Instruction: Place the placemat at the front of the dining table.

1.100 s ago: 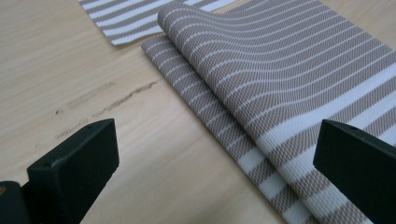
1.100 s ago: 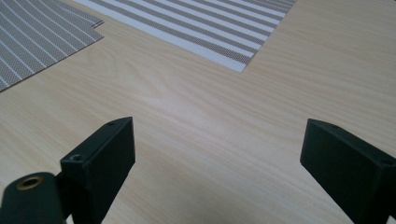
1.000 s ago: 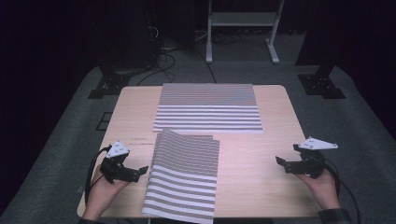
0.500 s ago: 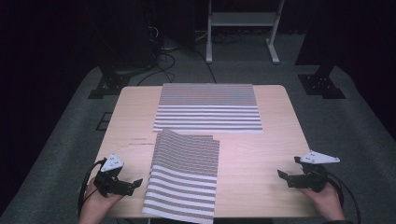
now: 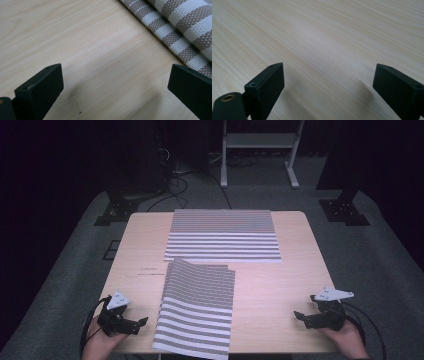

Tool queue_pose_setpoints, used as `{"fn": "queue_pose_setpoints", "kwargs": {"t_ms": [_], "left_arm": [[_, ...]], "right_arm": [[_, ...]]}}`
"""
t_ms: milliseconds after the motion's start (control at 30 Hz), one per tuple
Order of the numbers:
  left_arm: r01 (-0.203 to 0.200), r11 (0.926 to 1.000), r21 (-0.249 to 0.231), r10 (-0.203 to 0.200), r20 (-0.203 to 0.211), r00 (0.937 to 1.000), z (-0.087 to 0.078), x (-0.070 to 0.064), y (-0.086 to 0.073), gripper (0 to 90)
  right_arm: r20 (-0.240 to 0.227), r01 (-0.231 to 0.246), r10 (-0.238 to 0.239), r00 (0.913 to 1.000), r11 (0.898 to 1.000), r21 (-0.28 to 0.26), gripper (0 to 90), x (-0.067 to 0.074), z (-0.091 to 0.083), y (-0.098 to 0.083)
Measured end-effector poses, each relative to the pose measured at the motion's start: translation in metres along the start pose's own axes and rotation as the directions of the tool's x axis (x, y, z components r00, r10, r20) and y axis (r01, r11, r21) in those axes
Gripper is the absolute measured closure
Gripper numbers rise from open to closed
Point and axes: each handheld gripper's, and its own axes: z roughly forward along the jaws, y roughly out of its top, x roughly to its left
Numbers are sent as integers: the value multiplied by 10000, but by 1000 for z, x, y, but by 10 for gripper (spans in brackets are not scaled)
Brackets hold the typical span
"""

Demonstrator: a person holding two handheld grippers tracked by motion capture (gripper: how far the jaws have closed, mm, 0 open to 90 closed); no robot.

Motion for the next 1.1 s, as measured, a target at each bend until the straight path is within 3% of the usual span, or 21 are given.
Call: {"fn": "queue_pose_setpoints", "kwargs": {"t_ms": [167, 633, 1100], "left_arm": [[16, 9998, 196, -17, 60, 10000, 4, 3, -5, 0], [-223, 9982, -560, 230, 131, 9996, 8, 2, -11, 0], [-332, 9978, -570, 348, 272, 9990, 9, 1, -10, 0]], "right_arm": [[-107, 68, -66, 9999, 9999, 158, 90, 1, 4, -1], [-202, 135, -139, 9997, 9997, -225, 90, 0, 5, -5], [-208, 133, -138, 9997, 9997, -225, 90, 0, 5, -5]]}}
